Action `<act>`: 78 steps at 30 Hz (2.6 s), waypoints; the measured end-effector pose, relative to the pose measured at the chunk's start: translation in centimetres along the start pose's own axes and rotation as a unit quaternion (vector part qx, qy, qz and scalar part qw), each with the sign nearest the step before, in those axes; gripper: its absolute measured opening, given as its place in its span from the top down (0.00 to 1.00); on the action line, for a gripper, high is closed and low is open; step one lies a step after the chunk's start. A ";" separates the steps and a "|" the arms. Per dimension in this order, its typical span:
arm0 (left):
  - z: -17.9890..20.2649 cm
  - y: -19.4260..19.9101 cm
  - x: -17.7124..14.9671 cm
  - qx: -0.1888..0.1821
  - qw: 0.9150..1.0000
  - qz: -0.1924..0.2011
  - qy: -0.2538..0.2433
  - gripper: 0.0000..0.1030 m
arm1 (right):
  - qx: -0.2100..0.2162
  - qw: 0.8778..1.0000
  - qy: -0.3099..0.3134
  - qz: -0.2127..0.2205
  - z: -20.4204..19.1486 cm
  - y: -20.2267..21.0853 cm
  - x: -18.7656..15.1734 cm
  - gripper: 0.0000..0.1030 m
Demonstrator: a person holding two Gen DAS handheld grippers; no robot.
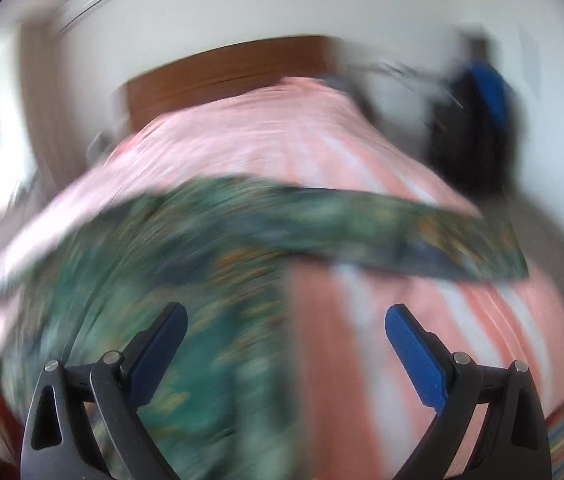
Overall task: Fold large clothes
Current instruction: 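Grasp the sleeve cuff nearest the right tool with the right tool, then fold the held sleeve across the jacket front with the right tool and release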
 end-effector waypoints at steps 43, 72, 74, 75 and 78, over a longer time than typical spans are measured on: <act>-6.4 -2.9 -4.4 0.031 0.991 -0.075 0.109 0.01 | 0.059 0.987 0.138 -0.049 -33.8 -21.3 -1.2 0.78; -2.3 -2.5 -2.4 0.017 0.997 -0.055 0.049 0.01 | 0.139 0.980 0.139 -0.031 -33.4 -10.0 -0.1 0.01; -1.5 -2.2 -2.0 0.010 0.998 -0.047 0.039 0.01 | 0.148 0.972 0.184 -0.015 -34.4 -7.2 -1.4 0.01; -1.2 -2.1 -1.9 0.008 0.998 -0.044 0.034 0.01 | 0.152 0.969 0.196 -0.011 -34.7 -6.1 -1.9 0.01; -0.6 -1.6 -1.5 0.004 0.999 -0.034 0.022 0.01 | 0.162 0.956 0.243 0.002 -34.7 -2.7 -5.0 0.01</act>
Point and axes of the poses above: each gripper's, at about its wrist camera, not at the fingertips, and y roughly against the way its jaws point, z to its right, x to its top, the point moved 9 cm from there along -y, roughly the way its jaws point, and after that the axes turned 3 degrees about x, right-handed, at the moved point
